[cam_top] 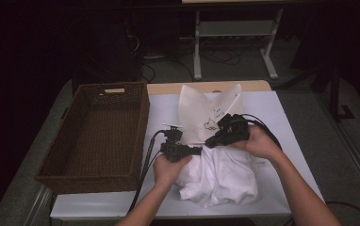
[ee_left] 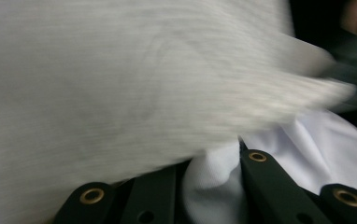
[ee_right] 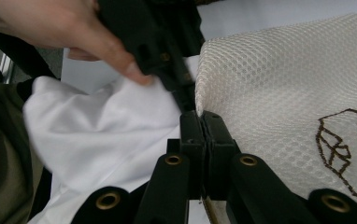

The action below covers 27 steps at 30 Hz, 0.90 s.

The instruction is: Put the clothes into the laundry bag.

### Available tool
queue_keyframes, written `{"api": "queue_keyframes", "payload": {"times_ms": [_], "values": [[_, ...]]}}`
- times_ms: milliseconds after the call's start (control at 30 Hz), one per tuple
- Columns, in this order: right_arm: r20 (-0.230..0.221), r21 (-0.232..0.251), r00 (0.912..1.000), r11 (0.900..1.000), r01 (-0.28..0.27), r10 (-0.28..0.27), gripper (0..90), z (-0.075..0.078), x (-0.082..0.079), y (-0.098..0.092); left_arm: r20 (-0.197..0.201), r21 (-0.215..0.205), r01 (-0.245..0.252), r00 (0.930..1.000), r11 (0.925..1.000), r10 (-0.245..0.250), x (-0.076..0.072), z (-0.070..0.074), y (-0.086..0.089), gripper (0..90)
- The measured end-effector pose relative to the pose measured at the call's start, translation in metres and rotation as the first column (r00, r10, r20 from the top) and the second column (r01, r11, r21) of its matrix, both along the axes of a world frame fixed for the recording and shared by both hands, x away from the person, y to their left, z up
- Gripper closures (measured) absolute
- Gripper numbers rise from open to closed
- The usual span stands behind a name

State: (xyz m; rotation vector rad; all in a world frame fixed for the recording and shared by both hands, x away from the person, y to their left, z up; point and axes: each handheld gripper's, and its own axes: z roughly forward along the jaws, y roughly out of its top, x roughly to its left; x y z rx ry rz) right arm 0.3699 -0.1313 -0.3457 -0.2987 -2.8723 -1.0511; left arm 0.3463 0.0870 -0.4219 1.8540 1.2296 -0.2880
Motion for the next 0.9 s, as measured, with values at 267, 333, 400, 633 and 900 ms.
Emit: {"api": "queue_keyframes", "payload": {"times_ms": [267,333,400,633,900], "values": [[-0.021,-0.018,0.9994,0.999,0.027,-0.027,87.7,-0.008,0.006,-0.006,0.005,0.097,0.085,0.9963,0.9917,-0.085,-0.009,0.013,0.01,59.9],[-0.021,-0.02,0.9992,0.999,0.034,-0.034,87.6,-0.008,0.006,-0.007,0.011,0.112,0.095,0.9953,0.9892,-0.096,-0.012,0.019,0.015,56.0],[-0.014,-0.016,0.9992,0.999,0.038,-0.038,87.5,-0.007,0.007,-0.008,0.01,0.118,0.106,0.9941,0.9874,-0.108,-0.014,0.025,0.019,54.5],[-0.004,-0.018,0.9987,0.999,0.052,-0.052,87.4,-0.007,0.009,-0.009,0.002,0.171,0.153,0.9878,0.9734,-0.156,-0.022,0.039,0.025,46.1],[-0.002,-0.018,0.9982,0.998,0.06,-0.06,87.4,-0.007,0.01,-0.012,-0.034,0.221,0.212,0.9772,0.952,-0.21,-0.028,0.03,0.024,47.7]]}}
